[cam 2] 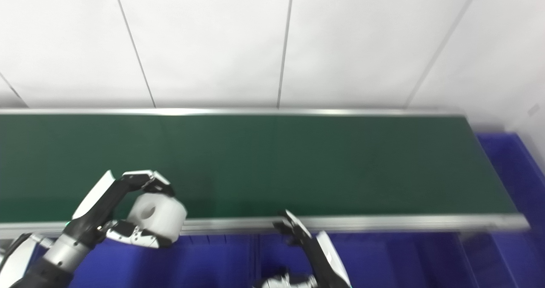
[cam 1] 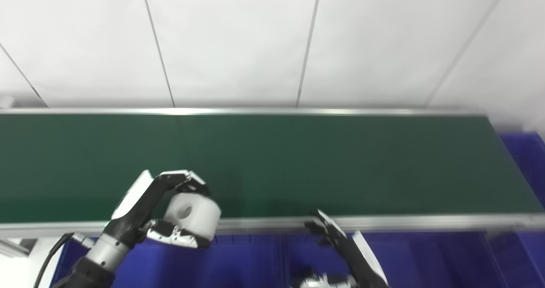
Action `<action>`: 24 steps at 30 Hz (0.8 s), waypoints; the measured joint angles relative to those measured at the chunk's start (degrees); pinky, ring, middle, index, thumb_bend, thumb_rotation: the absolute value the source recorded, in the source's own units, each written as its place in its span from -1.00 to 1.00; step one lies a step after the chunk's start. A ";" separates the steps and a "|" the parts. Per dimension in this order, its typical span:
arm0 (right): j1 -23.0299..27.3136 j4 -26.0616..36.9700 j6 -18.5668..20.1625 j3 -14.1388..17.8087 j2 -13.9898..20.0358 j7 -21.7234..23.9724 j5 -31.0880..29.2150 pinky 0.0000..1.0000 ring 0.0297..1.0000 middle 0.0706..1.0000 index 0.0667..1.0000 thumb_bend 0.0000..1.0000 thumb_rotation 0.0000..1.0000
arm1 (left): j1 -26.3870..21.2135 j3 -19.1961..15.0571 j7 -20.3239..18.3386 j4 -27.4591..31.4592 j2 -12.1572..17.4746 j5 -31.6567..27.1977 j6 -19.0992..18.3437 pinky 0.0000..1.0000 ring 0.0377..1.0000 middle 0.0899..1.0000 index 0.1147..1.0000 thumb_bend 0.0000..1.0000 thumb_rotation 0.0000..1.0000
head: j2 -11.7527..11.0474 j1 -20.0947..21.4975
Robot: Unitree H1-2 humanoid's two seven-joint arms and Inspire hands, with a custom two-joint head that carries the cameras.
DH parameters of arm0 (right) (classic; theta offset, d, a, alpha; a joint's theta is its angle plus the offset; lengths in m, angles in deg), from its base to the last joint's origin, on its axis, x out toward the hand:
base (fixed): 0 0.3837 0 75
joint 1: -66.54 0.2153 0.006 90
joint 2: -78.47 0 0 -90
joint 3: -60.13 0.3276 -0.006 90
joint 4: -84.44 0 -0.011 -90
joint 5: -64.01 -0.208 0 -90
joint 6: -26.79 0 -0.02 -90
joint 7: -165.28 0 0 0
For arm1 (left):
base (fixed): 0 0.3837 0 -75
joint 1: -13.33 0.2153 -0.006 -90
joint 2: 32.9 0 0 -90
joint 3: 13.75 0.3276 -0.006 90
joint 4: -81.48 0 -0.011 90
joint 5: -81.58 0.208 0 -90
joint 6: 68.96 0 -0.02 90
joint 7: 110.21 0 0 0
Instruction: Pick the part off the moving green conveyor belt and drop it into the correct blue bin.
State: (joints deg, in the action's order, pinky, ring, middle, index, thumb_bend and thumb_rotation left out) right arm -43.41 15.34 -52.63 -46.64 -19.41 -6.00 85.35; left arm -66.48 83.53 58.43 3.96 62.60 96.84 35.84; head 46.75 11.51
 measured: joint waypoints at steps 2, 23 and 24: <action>0.37 0.74 0.51 -0.09 -0.31 0.44 0.01 0.57 0.68 0.69 0.87 0.53 -0.90 | 1.44 0.55 -0.66 -0.12 0.38 0.15 0.07 -0.23 -0.13 -0.17 -0.09 0.03 -1.00 | 0.01 0.00; 0.27 6.87 6.16 0.49 0.53 2.46 -0.64 0.64 0.71 0.68 0.85 0.54 -0.95 | 2.13 9.05 -10.72 -1.09 1.71 15.55 -12.28 0.05 0.15 -0.05 -0.09 0.03 -0.98 | 2.82 -3.69; 0.27 6.88 6.16 0.49 0.62 2.58 -0.70 0.64 0.71 0.68 0.85 0.53 -0.94 | 2.04 9.59 -11.65 -0.86 1.87 16.56 -14.01 0.11 0.24 0.18 0.03 0.07 -0.96 | 2.82 -3.69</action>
State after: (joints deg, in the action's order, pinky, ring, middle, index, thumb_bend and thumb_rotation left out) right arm -43.14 22.21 -46.48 -46.16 -18.79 -3.43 84.65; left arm -64.44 93.12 46.78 3.10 64.47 113.39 21.83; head 49.57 7.82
